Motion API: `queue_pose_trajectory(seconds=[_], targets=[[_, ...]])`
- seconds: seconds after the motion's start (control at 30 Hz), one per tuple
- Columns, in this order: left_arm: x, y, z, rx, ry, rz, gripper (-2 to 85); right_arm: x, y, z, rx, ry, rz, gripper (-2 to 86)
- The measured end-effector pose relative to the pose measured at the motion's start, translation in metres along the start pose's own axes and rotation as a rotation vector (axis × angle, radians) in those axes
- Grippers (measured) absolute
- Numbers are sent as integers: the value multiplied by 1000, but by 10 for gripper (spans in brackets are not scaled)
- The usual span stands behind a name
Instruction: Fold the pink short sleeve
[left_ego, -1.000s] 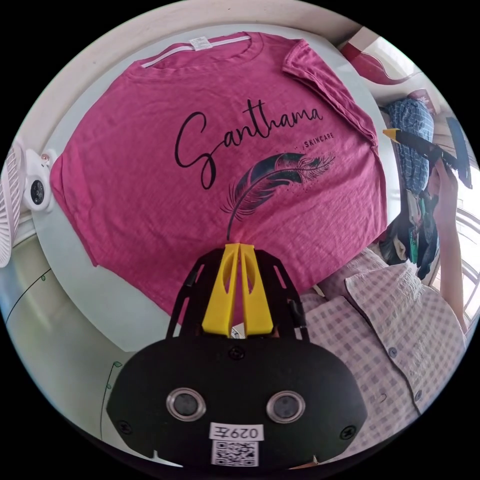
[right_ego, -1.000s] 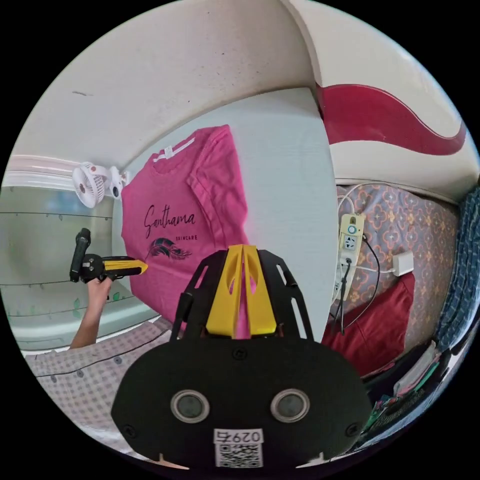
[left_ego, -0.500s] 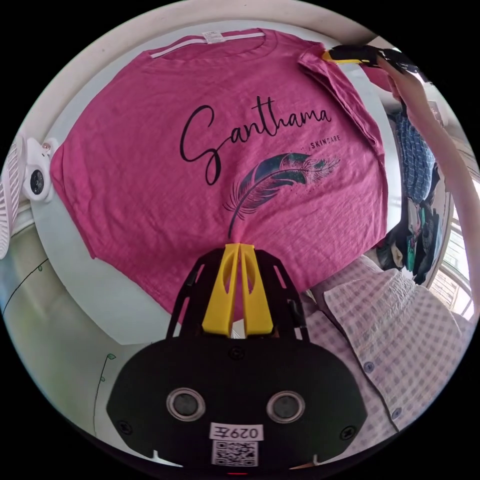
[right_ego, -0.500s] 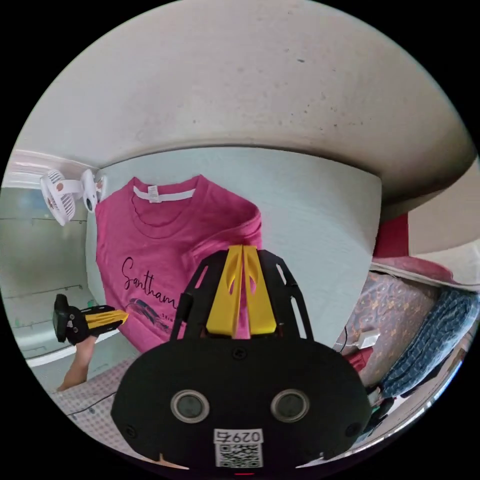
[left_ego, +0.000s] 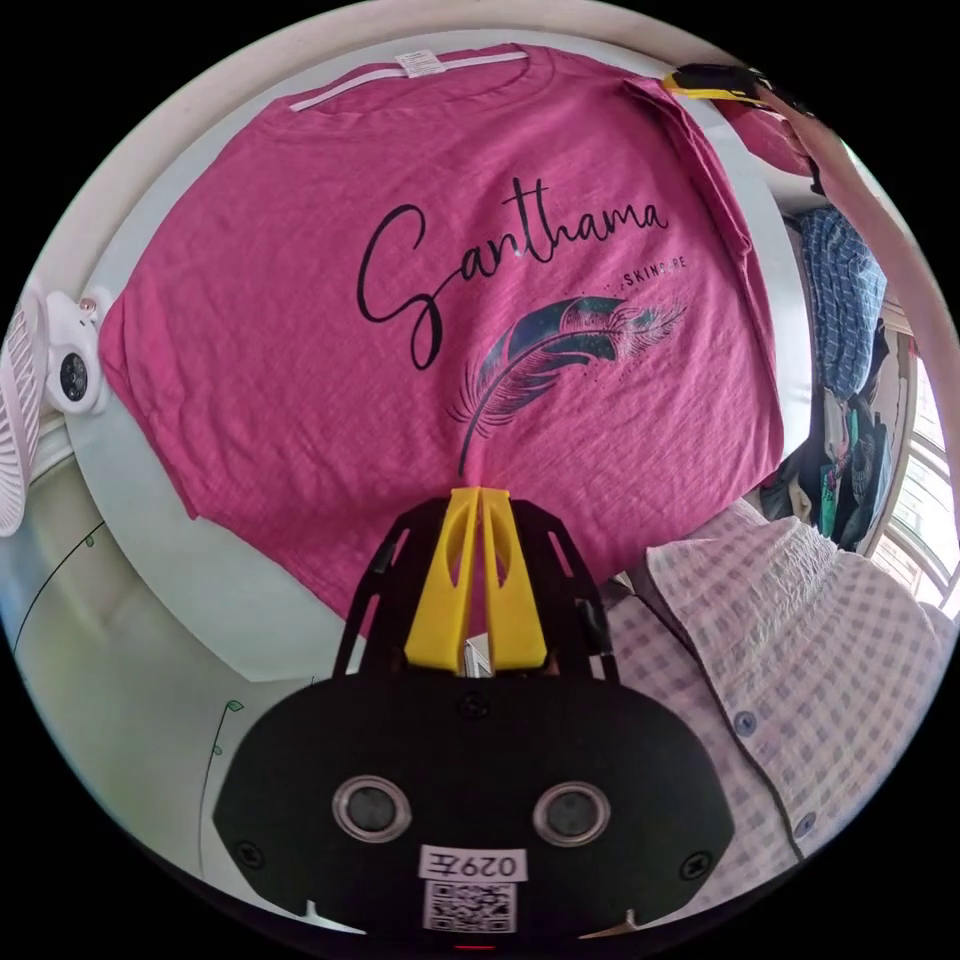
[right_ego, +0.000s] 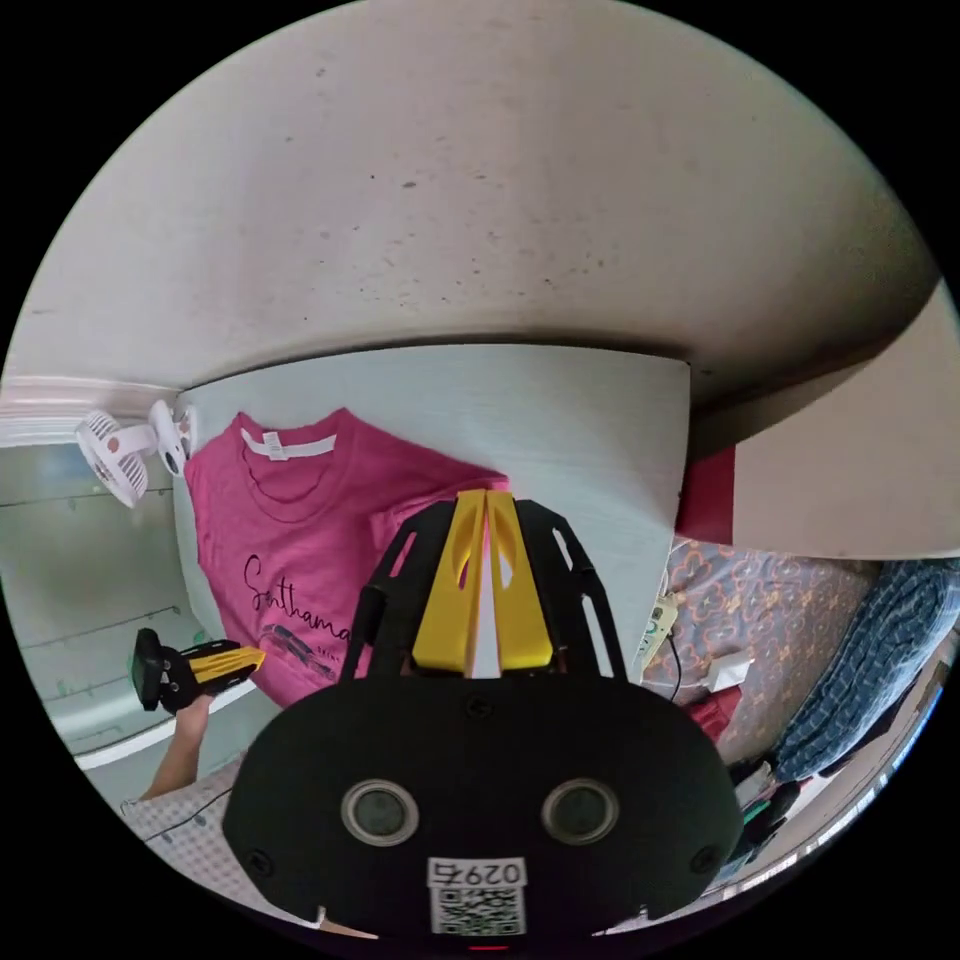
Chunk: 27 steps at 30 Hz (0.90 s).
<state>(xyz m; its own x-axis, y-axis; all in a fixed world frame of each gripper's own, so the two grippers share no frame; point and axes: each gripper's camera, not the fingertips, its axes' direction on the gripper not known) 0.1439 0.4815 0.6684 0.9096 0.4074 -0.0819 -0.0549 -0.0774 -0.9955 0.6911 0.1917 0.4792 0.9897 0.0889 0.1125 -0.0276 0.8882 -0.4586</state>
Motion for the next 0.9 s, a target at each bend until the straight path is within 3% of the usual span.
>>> queue_pose_trajectory(seconds=[0.2,0.33,0.43,0.53,0.77,0.9], targets=[[-16,7,-1,9,43,-20,-10,-14,13,14,-62,-82,-172,-6],[-23,11,-2,-1,41,-7,-10,9,8,19,-81,-41,-37,-6],[-28,15,-3,-14,28,-10,-10,15,28,3,15,-163,-73,-6],[-33,22,-4,-6,18,-17,-10,7,72,6,-39,-323,-141,-5],[-60,52,-5,71,77,-34,-10,15,209,63,-184,-396,99,-4],[-75,65,-5,80,107,-31,-10,20,254,80,-183,-269,179,-4]])
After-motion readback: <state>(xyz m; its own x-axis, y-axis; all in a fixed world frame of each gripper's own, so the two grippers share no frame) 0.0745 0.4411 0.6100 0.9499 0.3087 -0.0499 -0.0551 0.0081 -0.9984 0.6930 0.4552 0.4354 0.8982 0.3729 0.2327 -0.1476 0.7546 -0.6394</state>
